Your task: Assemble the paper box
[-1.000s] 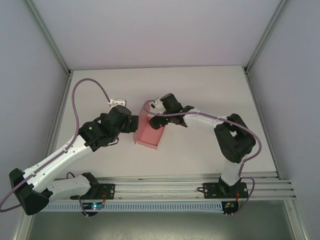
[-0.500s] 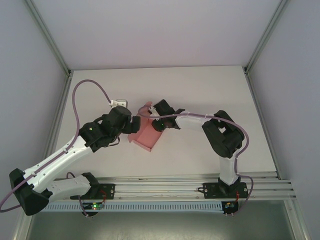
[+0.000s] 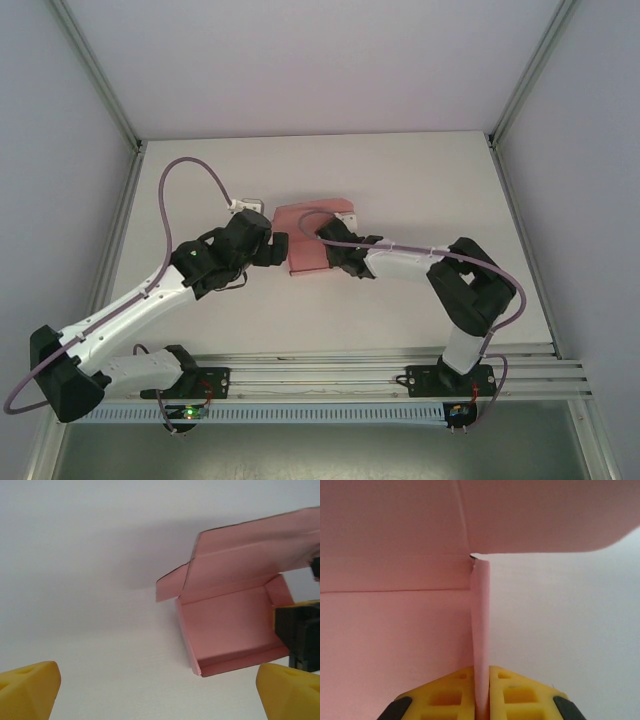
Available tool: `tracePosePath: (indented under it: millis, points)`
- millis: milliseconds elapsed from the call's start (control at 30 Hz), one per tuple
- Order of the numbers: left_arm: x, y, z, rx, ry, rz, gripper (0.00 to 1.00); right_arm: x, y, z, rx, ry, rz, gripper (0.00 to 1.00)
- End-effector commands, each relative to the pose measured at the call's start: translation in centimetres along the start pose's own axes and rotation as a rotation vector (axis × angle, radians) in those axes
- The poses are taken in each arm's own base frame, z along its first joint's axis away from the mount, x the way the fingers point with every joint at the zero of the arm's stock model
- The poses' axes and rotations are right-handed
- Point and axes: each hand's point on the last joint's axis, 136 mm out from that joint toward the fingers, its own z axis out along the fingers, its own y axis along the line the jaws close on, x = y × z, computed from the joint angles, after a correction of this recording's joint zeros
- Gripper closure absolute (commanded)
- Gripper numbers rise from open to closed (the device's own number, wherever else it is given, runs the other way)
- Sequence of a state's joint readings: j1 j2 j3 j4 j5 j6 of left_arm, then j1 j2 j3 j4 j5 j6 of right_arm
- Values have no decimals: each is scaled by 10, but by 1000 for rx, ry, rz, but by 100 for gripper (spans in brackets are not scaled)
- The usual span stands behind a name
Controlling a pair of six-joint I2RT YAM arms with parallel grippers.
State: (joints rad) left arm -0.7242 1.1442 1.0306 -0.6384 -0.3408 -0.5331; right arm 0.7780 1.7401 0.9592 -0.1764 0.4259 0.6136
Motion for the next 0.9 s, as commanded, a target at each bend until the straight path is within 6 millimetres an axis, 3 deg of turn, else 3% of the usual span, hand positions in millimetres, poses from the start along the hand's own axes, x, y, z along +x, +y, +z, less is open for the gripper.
tracePosePath:
  millis: [0,433,500,600,733,867]
  points:
    - [-22,-9,-4,35,-61,-45,0,1,-20,-12,73,-64,179,90]
    - [-11,-4,5,3,-38,-8,0,27,-14,-7,59,4,176,84]
    - [-9,-2,7,-7,-35,-2,0,26,-13,-9,48,-3,176,75]
    - [-7,-3,8,-1,-26,19,0,23,-8,-12,21,-4,172,75]
    - [-8,-7,11,12,-33,50,0,15,-7,-22,2,-27,170,65]
    - [-16,-18,12,57,-44,138,0,-8,-13,-49,-14,-103,113,55]
